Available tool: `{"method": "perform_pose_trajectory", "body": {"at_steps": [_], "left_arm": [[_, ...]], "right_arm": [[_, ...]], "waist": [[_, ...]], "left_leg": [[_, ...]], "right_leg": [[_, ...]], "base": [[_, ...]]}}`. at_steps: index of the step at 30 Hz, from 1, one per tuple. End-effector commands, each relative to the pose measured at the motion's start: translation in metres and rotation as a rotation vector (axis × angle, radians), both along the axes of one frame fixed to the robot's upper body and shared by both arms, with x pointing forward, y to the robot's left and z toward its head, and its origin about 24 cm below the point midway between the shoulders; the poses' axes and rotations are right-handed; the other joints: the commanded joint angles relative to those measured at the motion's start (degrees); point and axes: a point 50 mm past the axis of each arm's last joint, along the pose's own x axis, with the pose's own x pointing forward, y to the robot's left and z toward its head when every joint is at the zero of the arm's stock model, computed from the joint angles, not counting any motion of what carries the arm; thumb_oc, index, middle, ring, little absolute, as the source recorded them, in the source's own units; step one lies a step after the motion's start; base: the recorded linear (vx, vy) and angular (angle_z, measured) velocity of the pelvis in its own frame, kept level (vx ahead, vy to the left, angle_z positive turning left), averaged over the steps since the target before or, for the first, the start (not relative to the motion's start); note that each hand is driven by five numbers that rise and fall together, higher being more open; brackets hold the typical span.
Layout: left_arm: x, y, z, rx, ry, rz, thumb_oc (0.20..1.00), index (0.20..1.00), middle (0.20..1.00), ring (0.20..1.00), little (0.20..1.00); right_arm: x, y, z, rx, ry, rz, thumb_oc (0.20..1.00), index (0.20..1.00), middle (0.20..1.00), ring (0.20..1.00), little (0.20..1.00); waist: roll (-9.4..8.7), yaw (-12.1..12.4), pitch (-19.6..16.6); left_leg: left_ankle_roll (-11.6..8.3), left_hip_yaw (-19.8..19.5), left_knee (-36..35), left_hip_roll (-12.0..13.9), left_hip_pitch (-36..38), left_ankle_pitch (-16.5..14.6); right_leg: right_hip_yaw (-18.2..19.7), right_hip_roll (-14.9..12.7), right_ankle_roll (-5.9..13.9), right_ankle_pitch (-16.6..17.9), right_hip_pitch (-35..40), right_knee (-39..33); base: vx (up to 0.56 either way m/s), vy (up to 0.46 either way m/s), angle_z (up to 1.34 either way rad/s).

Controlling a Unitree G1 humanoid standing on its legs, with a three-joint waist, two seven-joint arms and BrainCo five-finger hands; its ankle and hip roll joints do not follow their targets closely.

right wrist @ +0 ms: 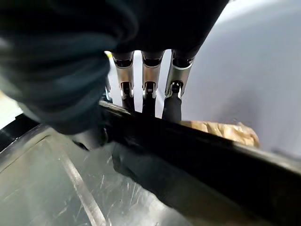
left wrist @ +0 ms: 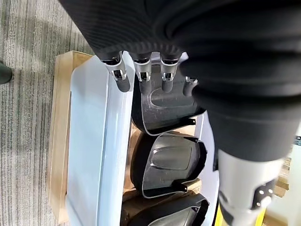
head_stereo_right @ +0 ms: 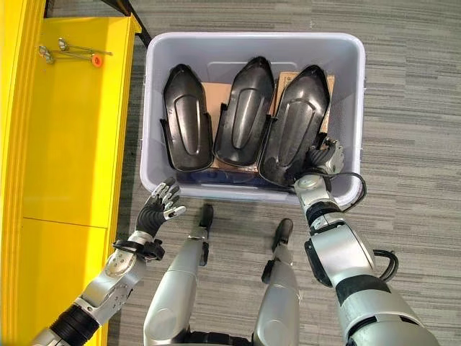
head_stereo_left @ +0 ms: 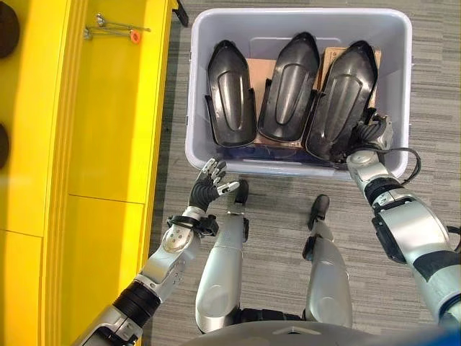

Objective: Move parts from the plastic box to the shelf.

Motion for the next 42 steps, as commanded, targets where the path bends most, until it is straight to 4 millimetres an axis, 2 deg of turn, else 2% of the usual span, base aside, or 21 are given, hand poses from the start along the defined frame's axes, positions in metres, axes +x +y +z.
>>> {"method": "perform_pose_trajectory", "body": {"at_steps": [1, 12, 17, 20, 22, 25, 30, 32, 38, 42], "left_arm": [[-0.008, 0.006, 0.015, -0.004, -0.086, 0.001, 1.000, 1.000, 1.000, 1.000, 1.000], [-0.007, 0.010, 0.015, -0.001, -0.086, 0.023, 1.000, 1.000, 1.000, 1.000, 1.000], [-0.006, 0.017, 0.011, 0.003, -0.071, 0.066, 1.000, 1.000, 1.000, 1.000, 1.000], [-0.006, 0.021, 0.010, -0.007, -0.066, 0.090, 1.000, 1.000, 1.000, 1.000, 1.000], [-0.009, 0.026, 0.006, -0.007, -0.046, 0.103, 1.000, 1.000, 1.000, 1.000, 1.000], [-0.012, 0.029, 0.001, -0.004, -0.026, 0.105, 1.000, 1.000, 1.000, 1.000, 1.000], [-0.018, 0.034, -0.005, -0.004, 0.004, 0.110, 1.000, 1.000, 1.000, 1.000, 1.000], [-0.023, 0.035, -0.014, -0.010, 0.040, 0.113, 1.000, 1.000, 1.000, 1.000, 1.000], [-0.032, 0.034, -0.028, -0.039, 0.107, 0.105, 1.000, 1.000, 1.000, 1.000, 1.000], [-0.039, 0.040, -0.034, -0.033, 0.133, 0.108, 1.000, 1.000, 1.000, 1.000, 1.000]], "right_arm": [[-0.001, 0.025, -0.018, -0.032, 0.061, 0.104, 0.200, 0.200, 0.200, 0.200, 0.200], [-0.003, 0.019, -0.017, 0.015, 0.027, 0.075, 0.200, 0.200, 0.200, 0.200, 0.200], [-0.004, 0.027, -0.013, 0.220, -0.135, 0.085, 0.200, 0.200, 0.200, 0.200, 0.200], [-0.008, 0.039, -0.001, 0.313, -0.274, 0.144, 0.200, 0.200, 0.200, 0.200, 0.200], [-0.016, 0.047, 0.014, 0.350, -0.413, 0.209, 0.200, 0.200, 0.200, 0.200, 0.200], [-0.025, 0.052, 0.022, 0.338, -0.485, 0.260, 0.200, 0.200, 0.200, 0.200, 0.200], [-0.042, 0.057, 0.022, 0.328, -0.530, 0.337, 0.200, 0.200, 0.200, 0.200, 0.200], [-0.054, 0.063, 0.023, 0.350, -0.565, 0.410, 0.200, 0.200, 0.200, 0.200, 0.200], [-0.077, 0.069, 0.015, 0.440, -0.583, 0.526, 0.200, 0.200, 0.200, 0.200, 0.200], [-0.104, 0.052, -0.003, 0.451, -0.504, 0.603, 0.200, 0.200, 0.200, 0.200, 0.200]], "waist": [[0.46, 2.1, 1.1], [-0.05, 1.6, 0.9], [-0.91, 0.3, 0.2], [-1.73, -0.7, -0.8], [-2.45, -1.7, -1.9], [-3.16, -2.5, -3.7], [-4.03, -3.4, -6.7], [-4.54, -4.0, -8.9], [-5.32, -5.3, -12.7], [-5.28, -6.6, -17.1]], "left_leg": [[0.55, 2.2, -0.5, 2.1, 3.0, -3.9], [0.56, 2.4, -0.4, 2.2, 3.8, -4.1], [0.29, 2.6, -0.8, 2.9, 5.1, -4.2], [0.09, 3.0, -1.4, 3.5, 6.2, -4.1], [-0.19, 3.4, -2.6, 4.2, 7.7, -3.7], [-0.30, 4.0, -4.8, 4.9, 9.7, -3.0], [-0.59, 5.2, -7.3, 6.0, 12.8, -2.0], [-1.08, 6.2, -9.4, 7.2, 15.6, -1.5], [-1.85, 7.3, -12.5, 8.3, 20.0, -0.3], [-2.56, 8.8, -15.8, 9.4, 25.7, 0.5]], "right_leg": [[1.5, -5.9, 2.62, -5.5, 1.6, 9.4], [1.9, -5.8, 2.49, -5.8, 1.8, 9.8], [2.3, -5.3, 2.31, -6.1, 2.4, 9.7], [2.5, -4.8, 2.27, -5.7, 2.9, 8.8], [2.7, -4.5, 2.42, -5.0, 4.0, 7.3], [2.9, -4.4, 2.55, -4.0, 5.7, 4.5], [3.4, -4.0, 2.76, -2.8, 7.9, 1.5], [3.7, -3.6, 2.96, -2.4, 9.6, -0.2], [3.8, -3.1, 3.14, -2.5, 12.8, -1.8], [3.3, -2.4, 3.42, -3.3, 17.2, -3.0]], "base": [[0.01, 0.008, 0.03], [0.00, 0.000, 0.00], [0.00, 0.000, 0.00], [0.00, -0.030, -0.11], [0.00, -0.050, -0.25], [0.02, -0.043, -0.17], [0.03, -0.035, -0.12], [0.05, -0.061, -0.11], [0.05, -0.051, -0.13], [0.12, -0.054, -0.05]]}}
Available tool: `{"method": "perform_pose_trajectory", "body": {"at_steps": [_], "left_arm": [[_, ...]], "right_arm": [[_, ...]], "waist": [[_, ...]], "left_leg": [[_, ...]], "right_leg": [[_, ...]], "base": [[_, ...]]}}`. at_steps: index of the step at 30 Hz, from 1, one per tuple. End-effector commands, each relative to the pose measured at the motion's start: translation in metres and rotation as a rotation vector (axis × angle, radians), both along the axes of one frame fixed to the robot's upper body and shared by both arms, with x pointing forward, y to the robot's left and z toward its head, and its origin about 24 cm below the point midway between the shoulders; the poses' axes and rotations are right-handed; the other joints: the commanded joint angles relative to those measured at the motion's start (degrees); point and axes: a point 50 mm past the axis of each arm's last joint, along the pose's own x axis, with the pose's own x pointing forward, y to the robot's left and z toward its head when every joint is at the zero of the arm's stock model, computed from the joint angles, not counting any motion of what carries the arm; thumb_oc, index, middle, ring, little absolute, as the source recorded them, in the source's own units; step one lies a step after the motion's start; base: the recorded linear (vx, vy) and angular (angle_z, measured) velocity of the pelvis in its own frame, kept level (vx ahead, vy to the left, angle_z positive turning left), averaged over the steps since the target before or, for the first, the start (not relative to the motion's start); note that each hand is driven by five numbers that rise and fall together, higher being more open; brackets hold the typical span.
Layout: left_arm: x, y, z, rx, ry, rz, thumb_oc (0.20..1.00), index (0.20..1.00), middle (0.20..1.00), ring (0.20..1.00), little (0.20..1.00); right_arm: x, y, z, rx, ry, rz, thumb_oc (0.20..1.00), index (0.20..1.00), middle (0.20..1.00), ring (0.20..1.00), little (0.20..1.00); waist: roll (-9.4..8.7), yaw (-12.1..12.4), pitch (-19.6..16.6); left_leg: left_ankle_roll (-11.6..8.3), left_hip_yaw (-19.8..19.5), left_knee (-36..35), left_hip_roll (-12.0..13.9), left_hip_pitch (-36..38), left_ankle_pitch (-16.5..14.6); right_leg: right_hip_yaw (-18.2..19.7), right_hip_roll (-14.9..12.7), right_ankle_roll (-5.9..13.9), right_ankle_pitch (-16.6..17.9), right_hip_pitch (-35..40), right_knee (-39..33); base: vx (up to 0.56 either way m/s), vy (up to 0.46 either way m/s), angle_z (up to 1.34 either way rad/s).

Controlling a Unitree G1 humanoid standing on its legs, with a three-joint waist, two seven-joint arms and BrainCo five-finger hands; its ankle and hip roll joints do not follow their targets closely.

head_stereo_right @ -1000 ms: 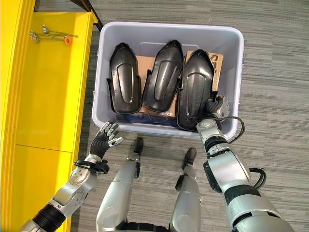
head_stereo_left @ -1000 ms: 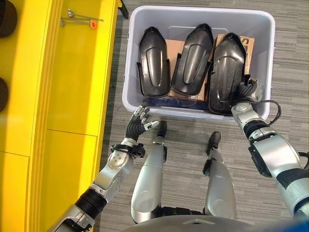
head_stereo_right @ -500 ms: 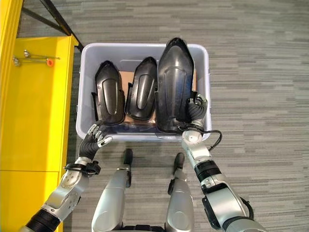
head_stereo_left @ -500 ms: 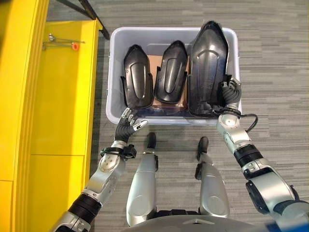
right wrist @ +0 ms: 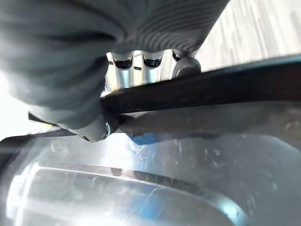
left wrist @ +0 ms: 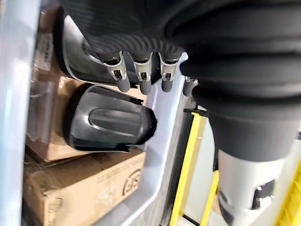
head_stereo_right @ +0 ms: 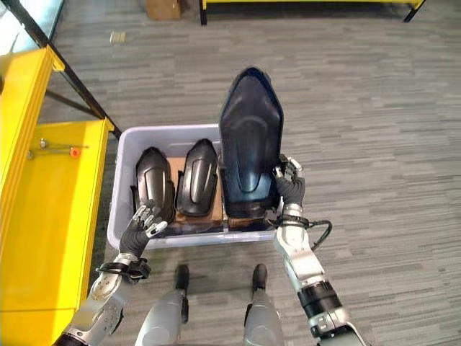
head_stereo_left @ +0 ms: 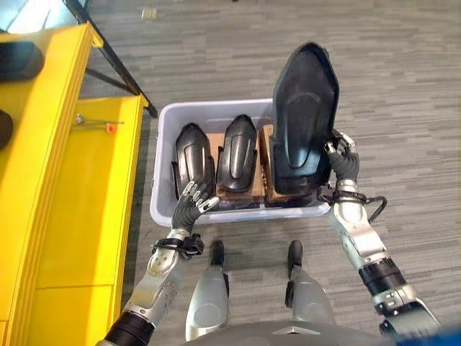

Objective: Move parts from the plastic box to the shelf.

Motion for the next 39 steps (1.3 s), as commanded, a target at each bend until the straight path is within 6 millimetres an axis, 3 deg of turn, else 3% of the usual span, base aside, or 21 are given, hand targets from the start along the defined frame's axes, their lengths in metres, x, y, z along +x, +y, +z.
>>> {"method": "perform_pose_trajectory", "body": {"at_steps": [1, 6, 15, 16, 20, 21, 24, 25, 26, 27, 28, 29, 30, 32, 34, 37, 39], "left_arm": [[-0.004, 0.005, 0.003, 0.036, -0.030, -0.049, 1.000, 1.000, 1.000, 1.000, 1.000], [-0.011, 0.013, -0.001, 0.060, -0.013, -0.034, 1.000, 1.000, 1.000, 1.000, 1.000], [-0.021, 0.016, -0.009, 0.039, 0.026, -0.009, 1.000, 1.000, 1.000, 1.000, 1.000], [-0.023, 0.016, -0.009, 0.031, 0.027, 0.003, 1.000, 1.000, 1.000, 1.000, 1.000], [-0.025, 0.020, -0.006, 0.011, 0.016, 0.030, 1.000, 1.000, 1.000, 1.000, 1.000], [-0.028, 0.022, -0.005, -0.011, 0.012, 0.057, 1.000, 1.000, 1.000, 1.000, 1.000], [-0.035, 0.025, -0.009, -0.038, 0.039, 0.081, 1.000, 1.000, 1.000, 1.000, 1.000], [-0.031, 0.030, -0.006, -0.029, 0.025, 0.105, 1.000, 1.000, 1.000, 1.000, 1.000], [-0.031, 0.030, -0.006, -0.029, 0.024, 0.104, 1.000, 1.000, 1.000, 1.000, 1.000], [-0.028, 0.032, -0.004, -0.030, 0.011, 0.118, 1.000, 1.000, 1.000, 1.000, 1.000], [-0.025, 0.031, -0.006, -0.097, 0.017, 0.151, 1.000, 1.000, 1.000, 1.000, 1.000], [-0.025, 0.031, -0.006, -0.097, 0.017, 0.150, 1.000, 1.000, 1.000, 1.000, 1.000], [-0.021, 0.033, 0.000, -0.063, -0.013, 0.143, 1.000, 1.000, 1.000, 1.000, 1.000], [-0.021, 0.033, 0.002, -0.049, -0.024, 0.133, 1.000, 1.000, 1.000, 1.000, 1.000], [-0.021, 0.027, 0.001, -0.044, -0.018, 0.092, 1.000, 1.000, 1.000, 1.000, 1.000], [-0.022, 0.027, 0.003, -0.042, -0.026, 0.077, 1.000, 1.000, 1.000, 1.000, 1.000], [-0.021, 0.027, 0.007, -0.024, -0.041, 0.062, 1.000, 1.000, 1.000, 1.000, 1.000]], "right_arm": [[0.005, -0.013, 0.032, 0.014, -0.169, 0.048, 0.200, 0.200, 0.200, 0.200, 0.200], [-0.022, -0.033, 0.020, 0.020, -0.126, 0.056, 0.200, 0.200, 0.200, 0.200, 0.200], [-0.031, -0.035, 0.029, 0.018, -0.166, 0.109, 0.200, 0.200, 0.200, 0.200, 0.200], [-0.028, -0.030, 0.039, 0.014, -0.204, 0.145, 0.200, 0.200, 0.200, 0.200, 0.200], [-0.023, -0.020, 0.055, 0.001, -0.270, 0.203, 0.200, 0.200, 0.200, 0.200, 0.200], [-0.021, -0.019, 0.064, -0.024, -0.308, 0.207, 0.200, 0.200, 0.200, 0.200, 0.200], [-0.018, -0.016, 0.067, -0.022, -0.316, 0.222, 0.200, 0.200, 0.200, 0.200, 0.200], [-0.019, -0.022, 0.069, -0.040, -0.320, 0.200, 0.200, 0.200, 0.200, 0.200, 0.200], [-0.019, -0.022, 0.069, -0.040, -0.320, 0.200, 0.200, 0.200, 0.200, 0.200, 0.200], [-0.020, -0.026, 0.069, -0.039, -0.319, 0.185, 0.200, 0.200, 0.200, 0.200, 0.200], [-0.027, -0.032, 0.063, -0.032, -0.294, 0.173, 0.200, 0.200, 0.200, 0.200, 0.200], [-0.027, -0.032, 0.063, -0.032, -0.294, 0.173, 0.200, 0.200, 0.200, 0.200, 0.200], [-0.037, -0.041, 0.056, -0.007, -0.272, 0.146, 0.200, 0.200, 0.200, 0.200, 0.200], [-0.042, -0.044, 0.053, -0.003, -0.260, 0.136, 0.200, 0.200, 0.200, 0.200, 0.200], [-0.055, -0.056, 0.046, 0.021, -0.232, 0.092, 0.200, 0.200, 0.200, 0.200, 0.200], [-0.061, -0.061, 0.041, 0.030, -0.208, 0.076, 0.200, 0.200, 0.200, 0.200, 0.200], [-0.062, -0.063, 0.037, 0.060, -0.198, 0.040, 0.200, 0.200, 0.200, 0.200, 0.200]], "waist": [[0.51, 0.4, -3.6], [0.83, -1.0, -7.2], [1.51, -1.7, -7.4], [1.48, -1.4, -6.6], [1.39, -0.3, -4.9], [1.51, 0.8, -3.5], [1.93, 2.6, -2.5], [0.96, 3.2, -1.0], [1.09, 3.0, -1.2], [0.25, 2.8, -0.7], [-0.59, 2.0, -0.6], [-0.59, 2.0, -0.6], [-0.73, 1.1, -0.6], [-0.62, 0.9, -0.7], [-0.10, -0.2, -0.9], [-0.05, -0.3, -0.8], [-0.68, 0.5, -0.2]], "left_leg": [[-0.70, 3.0, -3.3, 5.3, 3.7, 1.0], [-1.37, 3.8, -4.9, 6.9, 8.5, 1.2], [-1.88, 3.2, -4.2, 10.0, 12.1, 1.8], [-2.05, 2.4, -3.5, 10.8, 12.1, 2.3], [-2.74, 0.4, -2.1, 12.2, 10.6, 4.3], [-3.38, -1.4, -2.6, 13.0, 8.2, 6.9], [-3.55, -4.3, -3.3, 12.3, 5.5, 10.9], [-1.93, -1.3, 3.0, 10.4, 2.2, 10.6], [-1.87, -1.6, 3.1, 10.5, 1.8, 10.7], [-0.84, 2.3, 7.4, 10.8, 1.4, 8.9], [-0.39, 6.1, 12.3, 12.0, 2.0, 4.1], [-0.39, 6.1, 12.3, 12.0, 2.0, 4.1], [-0.11, 8.5, 17.2, 13.4, 2.7, 1.6], [-0.14, 8.3, 18.6, 13.3, 2.7, -0.1], [0.64, 11.0, 15.1, 12.3, 3.3, -4.6], [0.59, 9.4, 17.2, 10.9, 2.3, -6.1], [0.49, 8.9, 19.4, 8.9, 0.2, -7.7]], "right_leg": [[-0.1, -5.6, 4.12, -4.1, 0.2, 6.4], [-0.4, -4.8, 4.08, -6.4, 4.0, 7.3], [-0.4, -2.0, 2.10, -14.0, 4.5, 17.9], [-1.0, -1.3, 1.27, -16.5, 3.8, 22.3], [-2.6, 0.0, -0.34, -19.4, 2.3, 27.0], [-4.3, 0.9, -1.40, -21.0, 1.1, 28.5], [-6.9, 1.0, -2.90, -21.8, 0.4, 29.8], [-9.7, -0.7, -4.35, -22.1, 0.8, 30.9], [-9.9, -0.6, -4.36, -21.8, 0.7, 30.7], [-11.6, -1.6, -4.85, -21.5, 1.0, 31.0], [-12.7, -2.7, -4.90, -22.5, 1.4, 32.0], [-12.7, -2.7, -4.89, -22.6, 1.4, 32.0], [-14.4, -3.9, -5.26, -22.2, 1.4, 32.5], [-15.3, -4.5, -5.27, -22.3, 1.8, 32.6], [-17.9, -7.4, -3.75, -21.0, 3.3, 32.5], [-18.0, -8.8, -3.24, -20.2, 3.9, 32.3], [-19.8, -11.9, -1.81, -17.3, 6.4, 30.3]], "base": [[0.05, -0.032, -0.06], [0.08, -0.045, -0.06], [0.02, -0.077, 0.02], [-0.08, -0.179, 0.09], [-0.14, -0.180, 0.31], [-0.21, -0.160, 0.32], [-0.18, -0.155, 0.66], [-0.15, -0.093, 0.83], [-0.19, -0.136, 0.90], [-0.10, -0.109, 1.67], [-0.10, -0.112, 1.68], [-0.10, -0.026, 1.55], [-0.08, 0.055, 0.76], [-0.03, 0.107, 0.85], [0.02, 0.211, 0.85], [0.05, 0.227, 0.71], [0.03, 0.314, 0.31]]}}
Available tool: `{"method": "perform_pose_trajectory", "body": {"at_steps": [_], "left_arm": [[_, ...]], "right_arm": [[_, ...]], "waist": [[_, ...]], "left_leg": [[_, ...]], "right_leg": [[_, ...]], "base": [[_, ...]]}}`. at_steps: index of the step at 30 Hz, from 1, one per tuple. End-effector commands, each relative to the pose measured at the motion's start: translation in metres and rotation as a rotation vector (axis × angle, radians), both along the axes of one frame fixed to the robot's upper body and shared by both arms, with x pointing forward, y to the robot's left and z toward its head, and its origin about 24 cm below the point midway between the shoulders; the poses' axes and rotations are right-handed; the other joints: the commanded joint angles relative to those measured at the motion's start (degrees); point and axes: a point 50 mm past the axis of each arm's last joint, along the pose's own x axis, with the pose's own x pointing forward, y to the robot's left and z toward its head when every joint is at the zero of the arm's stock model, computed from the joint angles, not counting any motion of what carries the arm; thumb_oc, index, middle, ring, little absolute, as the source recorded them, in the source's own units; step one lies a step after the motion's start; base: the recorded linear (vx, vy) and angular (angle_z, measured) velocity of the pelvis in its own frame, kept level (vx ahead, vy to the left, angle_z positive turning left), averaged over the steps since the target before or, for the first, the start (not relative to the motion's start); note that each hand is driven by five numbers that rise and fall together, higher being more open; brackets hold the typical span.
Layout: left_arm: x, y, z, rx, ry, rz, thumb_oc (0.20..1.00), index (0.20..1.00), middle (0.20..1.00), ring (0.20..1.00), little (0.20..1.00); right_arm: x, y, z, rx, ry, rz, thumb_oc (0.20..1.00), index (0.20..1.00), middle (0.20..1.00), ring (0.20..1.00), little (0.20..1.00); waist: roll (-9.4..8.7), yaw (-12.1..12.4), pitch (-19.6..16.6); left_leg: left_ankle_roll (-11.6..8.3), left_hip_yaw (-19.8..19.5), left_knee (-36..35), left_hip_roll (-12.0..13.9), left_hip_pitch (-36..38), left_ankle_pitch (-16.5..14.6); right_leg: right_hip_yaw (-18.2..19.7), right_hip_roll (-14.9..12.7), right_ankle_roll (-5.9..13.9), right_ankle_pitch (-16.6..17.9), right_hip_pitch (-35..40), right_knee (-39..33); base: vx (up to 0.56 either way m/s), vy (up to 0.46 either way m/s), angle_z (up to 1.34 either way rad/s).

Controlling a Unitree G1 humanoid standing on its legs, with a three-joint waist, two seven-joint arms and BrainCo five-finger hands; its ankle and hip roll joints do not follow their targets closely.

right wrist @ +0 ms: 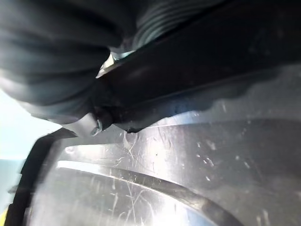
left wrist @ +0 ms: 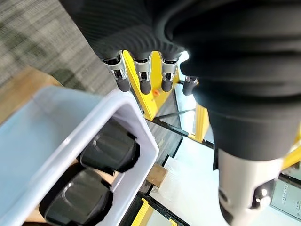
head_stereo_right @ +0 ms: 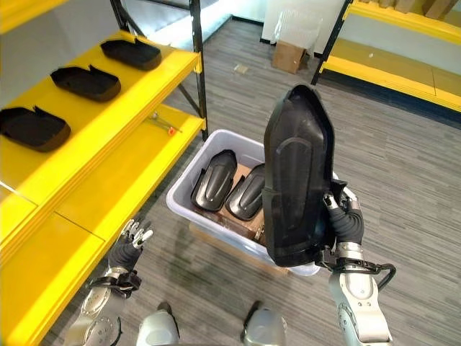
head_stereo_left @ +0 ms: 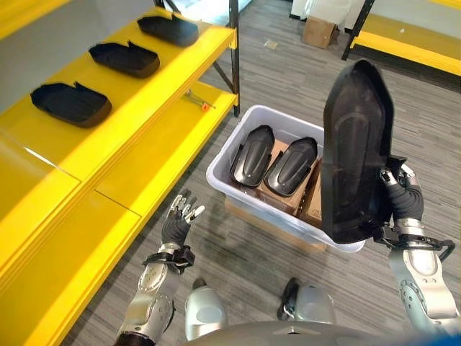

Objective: Move parts from the plastic box to the shelf.

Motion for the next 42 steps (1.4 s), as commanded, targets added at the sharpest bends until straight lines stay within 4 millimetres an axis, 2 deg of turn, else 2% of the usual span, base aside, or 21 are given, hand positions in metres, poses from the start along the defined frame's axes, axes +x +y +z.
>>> {"method": "perform_pose_trajectory", "body": {"at_steps": [1, 7, 11, 12, 13, 14, 16, 17, 18, 20, 21, 23, 24, 25, 26, 27, 28, 29, 33, 35, 42], "left_arm": [[-0.003, 0.009, 0.022, 0.066, -0.106, -0.019, 1.000, 1.000, 1.000, 1.000, 1.000], [-0.003, 0.017, 0.029, 0.115, -0.130, -0.001, 1.000, 1.000, 1.000, 1.000, 1.000], [-0.002, 0.023, 0.033, 0.144, -0.144, 0.037, 1.000, 1.000, 1.000, 1.000, 1.000], [0.000, 0.025, 0.036, 0.156, -0.156, 0.047, 1.000, 1.000, 1.000, 1.000, 1.000], [0.001, 0.027, 0.038, 0.170, -0.163, 0.053, 1.000, 1.000, 1.000, 1.000, 1.000], [0.003, 0.030, 0.041, 0.200, -0.177, 0.059, 1.000, 1.000, 1.000, 1.000, 1.000], [0.004, 0.032, 0.043, 0.225, -0.185, 0.061, 1.000, 1.000, 1.000, 1.000, 1.000], [0.005, 0.033, 0.045, 0.238, -0.194, 0.066, 1.000, 1.000, 1.000, 1.000, 1.000], [0.005, 0.033, 0.045, 0.238, -0.194, 0.067, 1.000, 1.000, 1.000, 1.000, 1.000], [0.010, 0.030, 0.049, 0.257, -0.216, 0.048, 1.000, 1.000, 1.000, 1.000, 1.000], [0.017, 0.024, 0.051, 0.259, -0.230, 0.031, 1.000, 1.000, 1.000, 1.000, 1.000], [0.023, 0.017, 0.050, 0.254, -0.235, 0.014, 1.000, 1.000, 1.000, 1.000, 1.000], [0.025, 0.011, 0.049, 0.247, -0.239, 0.002, 1.000, 1.000, 1.000, 1.000, 1.000], [0.025, 0.011, 0.049, 0.247, -0.240, 0.002, 1.000, 1.000, 1.000, 1.000, 1.000], [0.026, 0.008, 0.048, 0.228, -0.242, 0.000, 1.000, 1.000, 1.000, 1.000, 1.000], [0.022, 0.004, 0.045, 0.217, -0.235, -0.017, 1.000, 1.000, 1.000, 1.000, 1.000], [0.020, 0.004, 0.044, 0.213, -0.233, -0.019, 1.000, 1.000, 1.000, 1.000, 1.000], [0.018, 0.004, 0.043, 0.205, -0.225, -0.021, 1.000, 1.000, 1.000, 1.000, 1.000], [0.013, 0.008, 0.036, 0.182, -0.185, -0.011, 1.000, 1.000, 1.000, 1.000, 1.000], [0.007, 0.009, 0.030, 0.162, -0.154, -0.005, 1.000, 1.000, 1.000, 1.000, 1.000], [0.002, 0.007, 0.025, 0.126, -0.135, -0.005, 1.000, 1.000, 1.000, 1.000, 1.000]], "right_arm": [[0.012, 0.010, 0.034, 0.027, -0.196, 0.041, 0.200, 0.200, 0.200, 0.200, 0.200], [0.018, 0.018, 0.035, 0.031, -0.211, 0.049, 0.200, 0.200, 0.200, 0.200, 0.200], [0.024, 0.027, 0.038, 0.050, -0.226, 0.067, 0.200, 0.200, 0.200, 0.200, 0.200], [0.026, 0.030, 0.037, 0.057, -0.224, 0.071, 0.200, 0.200, 0.200, 0.200, 0.200], [0.027, 0.032, 0.037, 0.073, -0.225, 0.073, 0.200, 0.200, 0.200, 0.200, 0.200], [0.027, 0.034, 0.036, 0.088, -0.222, 0.074, 0.200, 0.200, 0.200, 0.200, 0.200], [0.029, 0.038, 0.036, 0.100, -0.222, 0.093, 0.200, 0.200, 0.200, 0.200, 0.200], [0.029, 0.039, 0.037, 0.102, -0.225, 0.098, 0.200, 0.200, 0.200, 0.200, 0.200], [0.029, 0.039, 0.037, 0.102, -0.225, 0.098, 0.200, 0.200, 0.200, 0.200, 0.200], [0.028, 0.038, 0.039, 0.099, -0.238, 0.102, 0.200, 0.200, 0.200, 0.200, 0.200], [0.029, 0.039, 0.042, 0.102, -0.253, 0.108, 0.200, 0.200, 0.200, 0.200, 0.200], [0.028, 0.039, 0.043, 0.107, -0.255, 0.118, 0.200, 0.200, 0.200, 0.200, 0.200], [0.027, 0.038, 0.043, 0.111, -0.262, 0.117, 0.200, 0.200, 0.200, 0.200, 0.200], [0.027, 0.038, 0.043, 0.111, -0.262, 0.117, 0.200, 0.200, 0.200, 0.200, 0.200], [0.026, 0.036, 0.043, 0.096, -0.256, 0.114, 0.200, 0.200, 0.200, 0.200, 0.200], [0.021, 0.032, 0.038, 0.104, -0.239, 0.107, 0.200, 0.200, 0.200, 0.200, 0.200], [0.021, 0.032, 0.038, 0.100, -0.240, 0.107, 0.200, 0.200, 0.200, 0.200, 0.200], [0.020, 0.031, 0.038, 0.099, -0.240, 0.104, 0.200, 0.200, 0.200, 0.200, 0.200], [0.019, 0.028, 0.037, 0.096, -0.232, 0.103, 0.200, 0.200, 0.200, 0.200, 0.200], [0.018, 0.026, 0.038, 0.085, -0.234, 0.107, 0.200, 0.200, 0.200, 0.200, 0.200], [0.021, 0.027, 0.044, 0.069, -0.261, 0.138, 0.200, 0.200, 0.200, 0.200, 0.200]], "waist": [[-0.03, -0.1, -2.9], [-2.13, 1.8, -3.5], [-3.96, 3.7, -3.3], [-4.53, 4.4, -3.5], [-4.79, 4.3, -3.6], [-4.48, 4.3, -4.2], [-3.62, 3.8, -4.6], [-3.18, 3.1, -4.7], [-3.21, 3.2, -4.7], [-2.85, 1.5, -5.1], [-2.73, -0.1, -5.1], [-2.35, -1.7, -4.4], [-2.24, -3.5, -3.2], [-2.24, -3.5, -3.3], [-3.02, -4.3, -2.4], [-3.80, -4.1, -2.5], [-3.92, -4.2, -2.9], [-3.91, -4.2, -3.6], [-3.91, -3.5, -6.4], [-3.70, -2.9, -8.5], [-3.30, -1.5, -9.1]], "left_leg": [[2.41, -3.2, 0.5, 0.2, -3.2, 2.6], [3.54, -4.5, 1.3, -2.7, -5.7, 1.1], [5.61, -4.3, 2.6, -5.7, -7.1, -1.4], [6.45, -4.3, 3.4, -7.3, -7.9, -2.4], [7.08, -4.4, 3.4, -8.4, -8.1, -2.8], [8.30, -4.6, 2.3, -10.3, -7.5, -3.2], [9.68, -5.1, -0.6, -11.8, -6.0, -2.6], [9.96, -5.5, -2.5, -12.2, -5.1, -1.9], [9.95, -5.3, -2.8, -12.2, -5.0, -1.8], [10.38, -6.0, -6.7, -13.2, -4.4, 0.9], [10.22, -6.8, -8.0, -13.5, -3.8, 1.6], [10.14, -7.5, -9.3, -14.3, -2.2, 1.9], [10.11, -9.0, -9.9, -15.1, -0.5, 1.6], [10.09, -9.0, -10.1, -15.2, -0.6, 1.9], [9.58, -10.1, -8.5, -16.5, -0.2, 0.9], [9.24, -10.8, -6.5, -17.4, -0.3, -0.3], [9.34, -10.5, -6.6, -17.5, -0.4, -0.1], [9.03, -11.0, -6.5, -17.0, -0.5, 0.1], [8.19, -12.2, -7.5, -15.7, 0.0, 0.2], [6.90, -14.0, -9.7, -14.3, 1.1, 1.3], [5.39, -17.7, -12.2, -13.2, 1.8, 4.2]], "right_leg": [[0.7, -5.0, 0.44, 0.0, 3.7, 2.9], [-1.0, -7.2, 2.86, 4.5, 4.7, -0.3], [-2.0, -9.7, 5.53, 10.9, 5.0, -2.0], [-2.6, -11.2, 6.77, 15.5, 5.6, -2.6], [-2.8, -11.9, 7.72, 18.4, 6.0, -3.0], [-1.9, -13.1, 8.78, 23.7, 6.1, -2.9], [-0.2, -13.7, 8.94, 26.8, 5.0, -1.3], [2.4, -12.7, 8.69, 26.8, 3.6, -0.5], [2.7, -12.7, 8.68, 26.8, 3.3, -0.4], [8.7, -7.7, 6.03, 23.7, 0.1, -0.7], [12.7, -2.2, 4.44, 19.0, -3.0, 0.2], [14.7, 3.0, 2.73, 12.9, -6.4, 1.3], [18.6, 7.6, 1.66, 10.0, -10.7, 2.2], [18.5, 7.6, 1.60, 10.1, -10.8, 2.1], [21.4, 9.4, 1.50, 9.1, -11.4, -0.5], [20.7, 9.6, 1.30, 7.5, -7.5, -3.4], [20.8, 9.2, 1.65, 9.0, -7.4, -3.4], [21.5, 10.1, 1.66, 8.5, -6.4, -4.7], [19.7, 10.3, 1.12, 6.0, -4.4, -6.5], [18.6, 11.5, -0.04, 4.1, -2.6, -8.0], [16.3, 13.1, -1.79, 2.6, -0.3, -9.9]], "base": [[0.02, 0.201, 0.43], [0.03, 0.134, 0.24], [0.05, 0.209, 0.31], [0.09, 0.286, 0.37], [0.15, 0.395, 0.38], [0.15, 0.360, 0.42], [0.14, 0.331, 0.33], [0.07, 0.187, 0.33], [0.01, 0.136, 0.26], [0.02, 0.121, 0.20], [0.09, 0.140, 0.33], [0.10, 0.118, 0.61], [0.08, 0.052, 0.72], [0.10, 0.011, 1.06], [0.07, -0.058, 0.96], [0.08, -0.088, 0.95], [0.06, -0.188, 0.62], [0.07, -0.214, 0.64], [0.08, -0.212, 0.17], [0.09, -0.282, 0.33], [0.01, -0.159, 0.23]]}}
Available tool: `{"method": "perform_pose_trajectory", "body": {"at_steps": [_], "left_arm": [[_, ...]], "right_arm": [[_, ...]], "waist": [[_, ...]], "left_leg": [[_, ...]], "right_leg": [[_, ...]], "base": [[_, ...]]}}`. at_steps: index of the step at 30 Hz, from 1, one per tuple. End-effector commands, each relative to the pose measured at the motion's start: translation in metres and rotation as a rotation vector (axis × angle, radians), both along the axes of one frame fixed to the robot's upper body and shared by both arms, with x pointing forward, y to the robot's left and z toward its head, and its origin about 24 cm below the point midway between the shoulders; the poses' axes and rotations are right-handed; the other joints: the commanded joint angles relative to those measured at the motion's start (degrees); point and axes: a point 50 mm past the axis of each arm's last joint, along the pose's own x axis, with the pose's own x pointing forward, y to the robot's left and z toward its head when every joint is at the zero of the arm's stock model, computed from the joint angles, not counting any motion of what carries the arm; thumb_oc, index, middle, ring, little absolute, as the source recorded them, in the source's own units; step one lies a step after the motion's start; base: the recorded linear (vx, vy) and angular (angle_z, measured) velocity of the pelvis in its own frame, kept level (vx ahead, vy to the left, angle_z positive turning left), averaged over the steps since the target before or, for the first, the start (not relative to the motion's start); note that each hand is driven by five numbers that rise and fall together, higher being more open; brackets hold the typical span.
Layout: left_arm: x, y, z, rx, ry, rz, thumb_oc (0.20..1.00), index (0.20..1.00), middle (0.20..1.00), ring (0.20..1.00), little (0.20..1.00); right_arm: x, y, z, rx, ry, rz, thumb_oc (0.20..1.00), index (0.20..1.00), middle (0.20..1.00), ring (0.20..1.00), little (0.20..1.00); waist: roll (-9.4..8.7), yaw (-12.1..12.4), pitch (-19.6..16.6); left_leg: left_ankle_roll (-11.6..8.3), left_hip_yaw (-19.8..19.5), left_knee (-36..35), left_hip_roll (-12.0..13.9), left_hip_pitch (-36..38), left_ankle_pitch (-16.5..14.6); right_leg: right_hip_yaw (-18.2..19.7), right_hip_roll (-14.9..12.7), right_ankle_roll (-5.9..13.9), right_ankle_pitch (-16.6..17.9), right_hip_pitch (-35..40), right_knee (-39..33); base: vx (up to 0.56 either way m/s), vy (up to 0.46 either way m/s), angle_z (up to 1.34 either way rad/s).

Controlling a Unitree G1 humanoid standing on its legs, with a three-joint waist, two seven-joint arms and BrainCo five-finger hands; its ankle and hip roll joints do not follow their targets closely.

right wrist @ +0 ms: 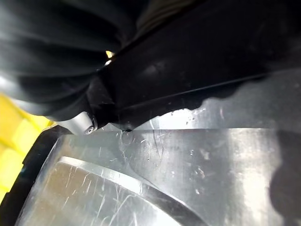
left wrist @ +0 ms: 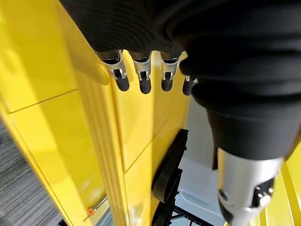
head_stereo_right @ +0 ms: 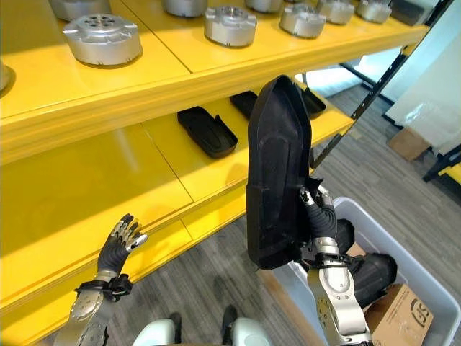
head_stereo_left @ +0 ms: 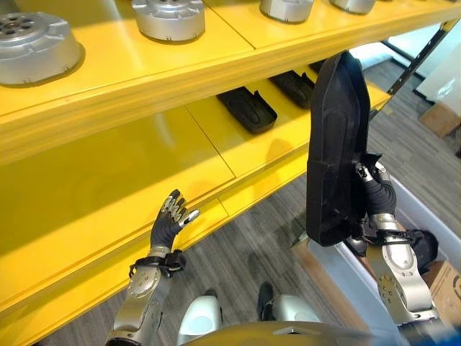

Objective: Move parts from the plastic box to the shelf.

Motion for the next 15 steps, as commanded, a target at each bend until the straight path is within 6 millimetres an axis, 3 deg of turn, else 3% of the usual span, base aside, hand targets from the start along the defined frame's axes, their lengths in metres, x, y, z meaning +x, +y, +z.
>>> {"method": "perform_pose_trajectory", "body": {"at_steps": [1, 4, 5, 6, 7, 8, 10, 11, 12, 15], "left_arm": [[0.011, -0.004, 0.023, -0.006, -0.125, -0.059, 1.000, 1.000, 1.000, 1.000, 1.000], [0.016, -0.009, 0.025, -0.011, -0.141, -0.078, 1.000, 1.000, 1.000, 1.000, 1.000], [0.018, -0.010, 0.026, -0.014, -0.146, -0.085, 1.000, 1.000, 1.000, 1.000, 1.000], [0.018, -0.011, 0.027, -0.023, -0.151, -0.089, 1.000, 1.000, 1.000, 1.000, 1.000], [0.017, -0.011, 0.027, -0.040, -0.155, -0.074, 1.000, 1.000, 1.000, 1.000, 1.000], [0.017, -0.011, 0.027, -0.040, -0.155, -0.074, 1.000, 1.000, 1.000, 1.000, 1.000], [0.016, -0.012, 0.027, -0.054, -0.152, -0.065, 1.000, 1.000, 1.000, 1.000, 1.000], [0.016, -0.012, 0.026, -0.057, -0.149, -0.062, 1.000, 1.000, 1.000, 1.000, 1.000], [0.013, -0.010, 0.024, -0.062, -0.141, -0.057, 1.000, 1.000, 1.000, 1.000, 1.000], [0.011, -0.008, 0.025, -0.054, -0.141, -0.058, 1.000, 1.000, 1.000, 1.000, 1.000]], "right_arm": [[0.003, -0.008, 0.037, 0.010, -0.204, -0.015, 0.200, 0.200, 0.200, 0.200, 0.200], [0.003, -0.013, 0.043, -0.015, -0.226, -0.029, 0.200, 0.200, 0.200, 0.200, 0.200], [0.004, -0.014, 0.045, -0.018, -0.233, -0.037, 0.200, 0.200, 0.200, 0.200, 0.200], [0.005, -0.014, 0.046, -0.022, -0.239, -0.040, 0.200, 0.200, 0.200, 0.200, 0.200], [0.006, -0.012, 0.044, -0.011, -0.230, -0.035, 0.200, 0.200, 0.200, 0.200, 0.200], [0.006, -0.012, 0.044, -0.011, -0.230, -0.035, 0.200, 0.200, 0.200, 0.200, 0.200], [0.004, -0.012, 0.041, -0.002, -0.212, -0.044, 0.200, 0.200, 0.200, 0.200, 0.200], [0.003, -0.013, 0.039, 0.005, -0.202, -0.049, 0.200, 0.200, 0.200, 0.200, 0.200], [0.003, -0.011, 0.034, 0.013, -0.182, -0.041, 0.200, 0.200, 0.200, 0.200, 0.200], [0.003, -0.010, 0.032, 0.013, -0.172, -0.032, 0.200, 0.200, 0.200, 0.200, 0.200]], "waist": [[0.71, 0.0, -1.4], [1.15, -0.1, -0.7], [1.04, -0.3, -0.5], [1.04, -0.7, -0.3], [2.02, -1.0, -0.8], [1.99, -1.1, -0.9], [3.39, -1.7, -1.8], [4.07, -2.0, -1.9], [5.96, -1.9, -2.0], [6.15, -1.4, -1.9]], "left_leg": [[-0.91, -3.0, -3.0, -0.4, 0.0, 2.4], [-1.48, -3.5, -0.8, -1.0, -2.2, 2.7], [-1.64, -2.1, 0.6, 0.0, -2.4, 2.1], [-1.87, 0.0, 1.0, 2.4, -1.5, 1.7], [-2.96, 2.5, -2.6, 10.2, 2.8, 4.7], [-2.96, 2.5, -3.0, 10.1, 2.8, 5.1], [-4.12, 5.3, -8.6, 16.1, 3.5, 11.9], [-4.54, 6.2, -10.9, 17.8, 3.1, 14.0], [-5.48, 6.0, -15.3, 17.9, 5.0, 14.4], [-5.55, 5.5, -14.7, 16.0, 4.9, 12.9]], "right_leg": [[-1.5, -2.2, 1.47, -3.4, -0.1, 5.1], [-3.3, -2.9, 1.10, -3.8, -0.3, 5.8], [-3.8, -3.3, 0.85, -3.9, -0.5, 6.3], [-4.4, -3.8, 0.51, -4.2, -1.0, 7.2], [-5.1, -4.8, 0.76, -5.5, -1.8, 9.7], [-5.2, -4.8, 0.72, -5.3, -1.9, 9.5], [-6.9, -6.4, 1.28, -6.6, -2.7, 11.7], [-7.7, -7.3, 1.52, -6.7, -2.8, 12.5], [-8.1, -8.7, 2.23, -6.6, -3.2, 13.4], [-8.6, -10.1, 2.82, -5.1, -2.2, 12.5]], "base": [[-0.05, -0.089, 0.18], [-0.08, -0.063, 0.46], [-0.06, 0.007, 0.55], [-0.07, 0.111, 0.39], [-0.04, 0.119, 0.28], [-0.02, 0.153, 0.33], [-0.01, 0.170, 0.47], [-0.01, 0.357, 0.71], [-0.01, 0.274, 0.88], [0.02, 0.204, 0.49]]}}
